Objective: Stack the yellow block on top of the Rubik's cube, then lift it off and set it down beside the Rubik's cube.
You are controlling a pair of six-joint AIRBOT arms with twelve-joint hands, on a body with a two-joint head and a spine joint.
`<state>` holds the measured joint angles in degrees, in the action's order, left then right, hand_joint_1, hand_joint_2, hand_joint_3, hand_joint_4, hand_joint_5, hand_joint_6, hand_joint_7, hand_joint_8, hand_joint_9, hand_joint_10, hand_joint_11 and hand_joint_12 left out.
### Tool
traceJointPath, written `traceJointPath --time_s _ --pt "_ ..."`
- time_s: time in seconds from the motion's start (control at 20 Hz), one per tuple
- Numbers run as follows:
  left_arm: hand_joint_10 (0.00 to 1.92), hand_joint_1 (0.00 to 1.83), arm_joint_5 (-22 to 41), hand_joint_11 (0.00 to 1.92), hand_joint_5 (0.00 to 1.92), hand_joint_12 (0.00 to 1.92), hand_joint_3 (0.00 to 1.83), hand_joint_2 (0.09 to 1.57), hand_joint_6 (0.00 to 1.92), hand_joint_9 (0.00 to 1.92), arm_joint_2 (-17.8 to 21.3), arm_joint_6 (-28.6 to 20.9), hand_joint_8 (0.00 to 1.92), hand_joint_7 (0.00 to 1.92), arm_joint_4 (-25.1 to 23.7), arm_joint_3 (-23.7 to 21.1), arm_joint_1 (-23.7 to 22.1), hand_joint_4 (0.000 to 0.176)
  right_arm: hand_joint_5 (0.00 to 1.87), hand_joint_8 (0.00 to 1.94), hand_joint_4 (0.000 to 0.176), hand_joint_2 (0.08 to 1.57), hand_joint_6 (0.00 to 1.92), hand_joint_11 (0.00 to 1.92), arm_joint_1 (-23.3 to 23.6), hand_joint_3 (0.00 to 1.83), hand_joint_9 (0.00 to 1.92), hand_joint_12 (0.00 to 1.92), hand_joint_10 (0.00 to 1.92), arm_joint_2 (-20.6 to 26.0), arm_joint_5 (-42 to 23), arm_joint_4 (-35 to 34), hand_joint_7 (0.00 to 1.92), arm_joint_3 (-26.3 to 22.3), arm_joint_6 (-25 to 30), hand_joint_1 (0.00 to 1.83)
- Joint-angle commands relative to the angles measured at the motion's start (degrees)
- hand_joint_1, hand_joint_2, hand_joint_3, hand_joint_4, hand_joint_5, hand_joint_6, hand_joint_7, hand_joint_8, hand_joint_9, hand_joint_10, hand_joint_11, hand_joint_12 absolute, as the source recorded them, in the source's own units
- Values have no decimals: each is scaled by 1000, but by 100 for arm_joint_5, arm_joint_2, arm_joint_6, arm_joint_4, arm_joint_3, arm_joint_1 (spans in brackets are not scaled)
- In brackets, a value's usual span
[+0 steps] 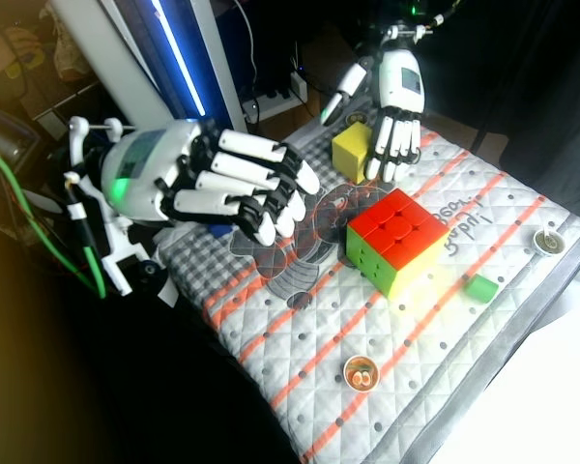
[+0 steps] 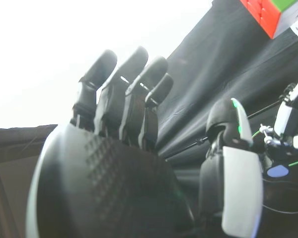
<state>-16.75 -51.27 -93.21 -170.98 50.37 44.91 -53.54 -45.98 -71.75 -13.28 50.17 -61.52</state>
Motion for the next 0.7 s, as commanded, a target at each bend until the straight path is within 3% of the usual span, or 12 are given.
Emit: traceJointPath --time_s 0.0,0.05,0.1,0.15,0.2,0.25,0.4,0.45,0.55,0.65 --pt "23 692 -378 0 359 874 23 1033 22 164 -49 -28 8 275 -6 50 -51 109 476 936 0 1132 915 42 28 6 435 1759 1171 -6 -715 59 588 24 20 782" --pt "31 771 -405 0 483 965 28 1109 53 193 -59 -27 18 327 26 73 -51 64 486 918 0 1135 926 104 28 8 455 1738 1155 -6 -715 59 612 24 22 746" --pt "43 852 -455 0 642 1039 22 1168 94 232 -62 -26 21 371 68 89 -50 0 492 916 0 1133 941 154 28 6 469 1721 1154 -6 -715 59 624 24 23 750" --pt "46 872 -552 0 723 1097 18 1209 108 248 -60 -26 19 394 125 92 -44 0 488 926 0 1133 959 150 27 6 476 1741 1174 -6 -715 59 627 24 23 765" --pt "57 951 -650 0 721 1171 6 1246 1114 286 -54 -25 18 446 169 92 -41 3 489 927 0 1132 966 147 22 6 472 1751 1182 -6 -715 58 621 24 23 785" --pt "87 995 -806 0 720 1217 1 1258 1324 367 -43 -25 39 541 243 86 -37 0 489 968 0 1136 982 100 12 7 444 1805 1214 -6 -716 56 613 24 23 789" --pt "105 1041 -1340 0 729 1309 0 1256 1366 385 48 -24 42 596 378 -14 -15 0 453 1054 0 1164 1059 88 -6 19 418 1823 1269 -6 -716 51 574 26 23 825" --pt "115 1048 -1603 0 726 1231 0 1256 1369 388 126 -23 42 607 399 -88 -12 0 453 1073 0 1167 1076 33 -7 20 413 1826 1273 -7 -716 50 578 28 23 825" --pt "374 1051 -2109 0 724 1209 0 1257 1366 342 282 -23 37 632 406 -228 -28 0 438 1100 0 1172 1097 37 -20 22 417 1851 1311 -7 -716 48 564 30 23 836" --pt "806 1052 -2645 0 741 1467 0 1245 1343 198 409 -23 29 626 387 -340 -97 0 429 1104 0 1175 1103 1 -27 23 405 1874 1314 -8 -716 46 566 32 23 863"
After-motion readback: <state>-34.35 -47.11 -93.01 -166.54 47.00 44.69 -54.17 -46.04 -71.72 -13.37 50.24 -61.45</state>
